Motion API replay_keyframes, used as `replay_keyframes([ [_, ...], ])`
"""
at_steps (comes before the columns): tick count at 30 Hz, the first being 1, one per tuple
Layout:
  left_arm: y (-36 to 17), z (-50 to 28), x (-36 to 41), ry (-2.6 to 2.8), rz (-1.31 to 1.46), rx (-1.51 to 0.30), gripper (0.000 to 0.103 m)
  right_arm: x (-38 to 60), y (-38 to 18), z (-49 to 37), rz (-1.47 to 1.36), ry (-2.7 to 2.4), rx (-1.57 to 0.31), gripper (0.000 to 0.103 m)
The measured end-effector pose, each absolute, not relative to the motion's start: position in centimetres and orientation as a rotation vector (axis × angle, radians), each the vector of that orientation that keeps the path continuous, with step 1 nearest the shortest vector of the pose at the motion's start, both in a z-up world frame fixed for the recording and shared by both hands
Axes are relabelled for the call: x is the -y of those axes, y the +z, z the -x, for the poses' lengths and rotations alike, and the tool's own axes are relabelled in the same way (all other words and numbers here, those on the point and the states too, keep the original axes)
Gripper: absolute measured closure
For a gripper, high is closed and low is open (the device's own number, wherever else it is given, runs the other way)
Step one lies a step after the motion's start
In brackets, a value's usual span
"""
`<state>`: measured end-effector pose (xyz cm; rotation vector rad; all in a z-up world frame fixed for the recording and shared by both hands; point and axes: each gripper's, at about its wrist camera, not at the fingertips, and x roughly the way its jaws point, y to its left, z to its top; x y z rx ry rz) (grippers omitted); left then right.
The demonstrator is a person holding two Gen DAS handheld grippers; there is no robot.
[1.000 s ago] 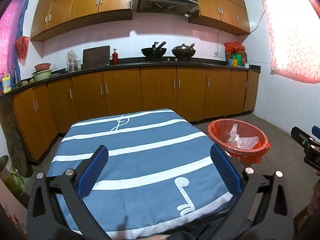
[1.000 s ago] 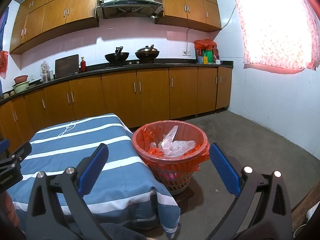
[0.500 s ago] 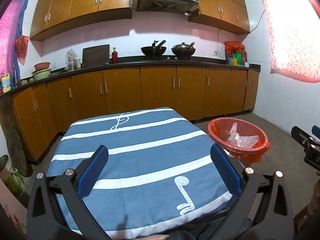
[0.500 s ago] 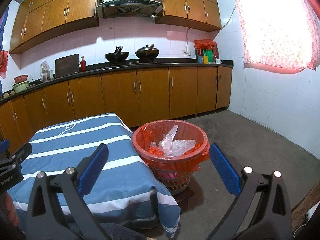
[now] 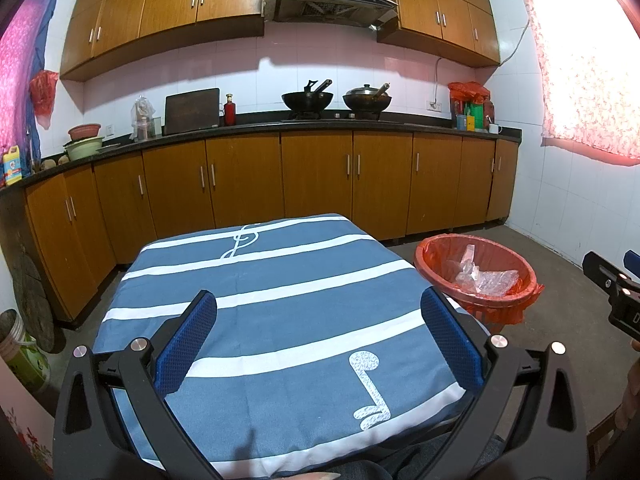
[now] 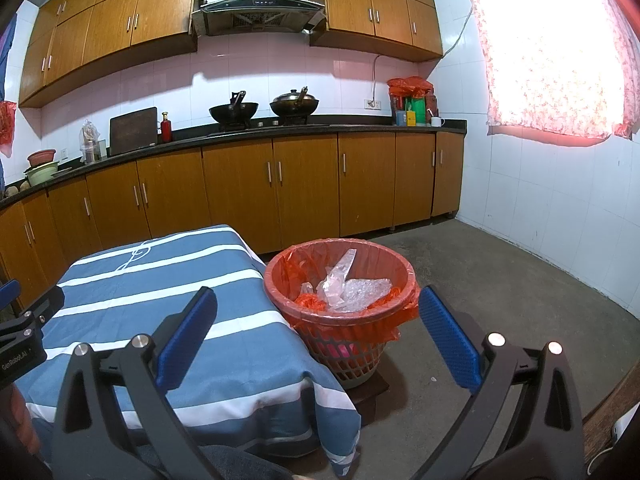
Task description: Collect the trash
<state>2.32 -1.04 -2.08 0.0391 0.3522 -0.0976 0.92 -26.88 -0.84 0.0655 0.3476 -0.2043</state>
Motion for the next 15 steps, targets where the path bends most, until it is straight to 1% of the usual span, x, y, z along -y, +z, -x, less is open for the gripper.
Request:
replay_keyframes([
  [15,-1.97,-2.42,0.98,-0.098,-0.038,-0.353,0.002,26.89,-0.80,-0.91,-0.066,-0.204,-0.347,0.004],
])
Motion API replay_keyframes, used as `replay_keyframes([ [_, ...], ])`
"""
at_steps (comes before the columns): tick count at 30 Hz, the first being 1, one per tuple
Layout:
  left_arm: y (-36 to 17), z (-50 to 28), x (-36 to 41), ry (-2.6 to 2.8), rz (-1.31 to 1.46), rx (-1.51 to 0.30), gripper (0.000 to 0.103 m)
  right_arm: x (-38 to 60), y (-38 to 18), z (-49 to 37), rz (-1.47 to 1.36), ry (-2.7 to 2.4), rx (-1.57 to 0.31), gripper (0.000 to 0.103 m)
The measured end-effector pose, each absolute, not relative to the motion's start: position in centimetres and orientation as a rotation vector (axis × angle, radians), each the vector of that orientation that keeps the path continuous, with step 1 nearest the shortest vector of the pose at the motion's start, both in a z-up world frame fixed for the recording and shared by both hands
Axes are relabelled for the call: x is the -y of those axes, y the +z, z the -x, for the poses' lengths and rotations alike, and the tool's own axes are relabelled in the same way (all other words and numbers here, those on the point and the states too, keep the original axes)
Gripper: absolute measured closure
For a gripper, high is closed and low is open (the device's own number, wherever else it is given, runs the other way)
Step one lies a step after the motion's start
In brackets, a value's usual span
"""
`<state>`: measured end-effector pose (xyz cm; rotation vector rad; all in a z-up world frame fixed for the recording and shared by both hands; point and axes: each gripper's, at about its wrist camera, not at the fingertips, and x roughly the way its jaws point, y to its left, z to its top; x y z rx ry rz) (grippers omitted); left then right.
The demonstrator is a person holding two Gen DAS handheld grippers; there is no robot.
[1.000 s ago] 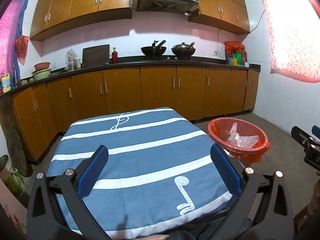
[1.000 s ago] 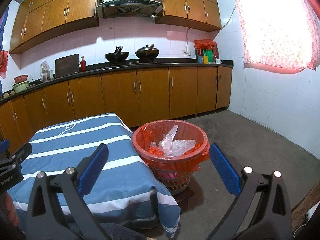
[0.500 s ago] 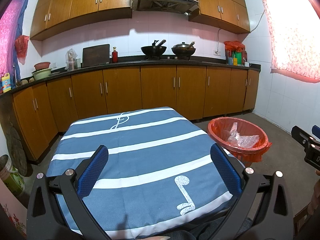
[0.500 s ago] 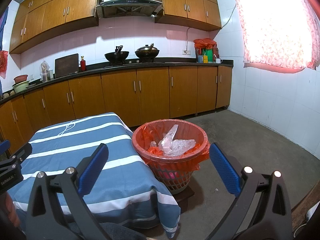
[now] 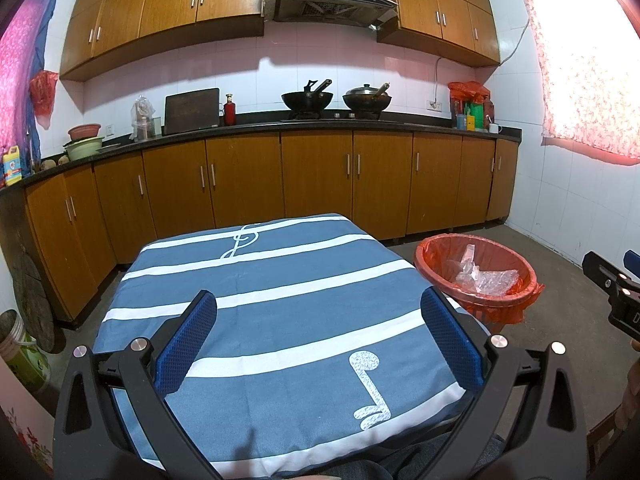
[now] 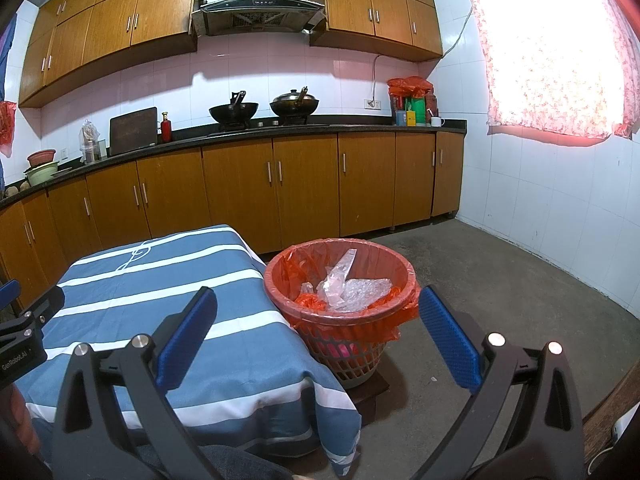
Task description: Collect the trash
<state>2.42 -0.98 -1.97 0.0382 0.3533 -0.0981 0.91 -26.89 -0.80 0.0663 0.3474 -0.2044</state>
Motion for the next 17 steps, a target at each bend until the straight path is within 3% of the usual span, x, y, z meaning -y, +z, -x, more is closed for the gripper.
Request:
replay_keyframes([
  [17,-2.43,-2.61,0.78,-0.097,-0.036,-0.364,0.002,26.88,-0.75,-0.94,-0.067,-0.204,-0.347,0.004],
])
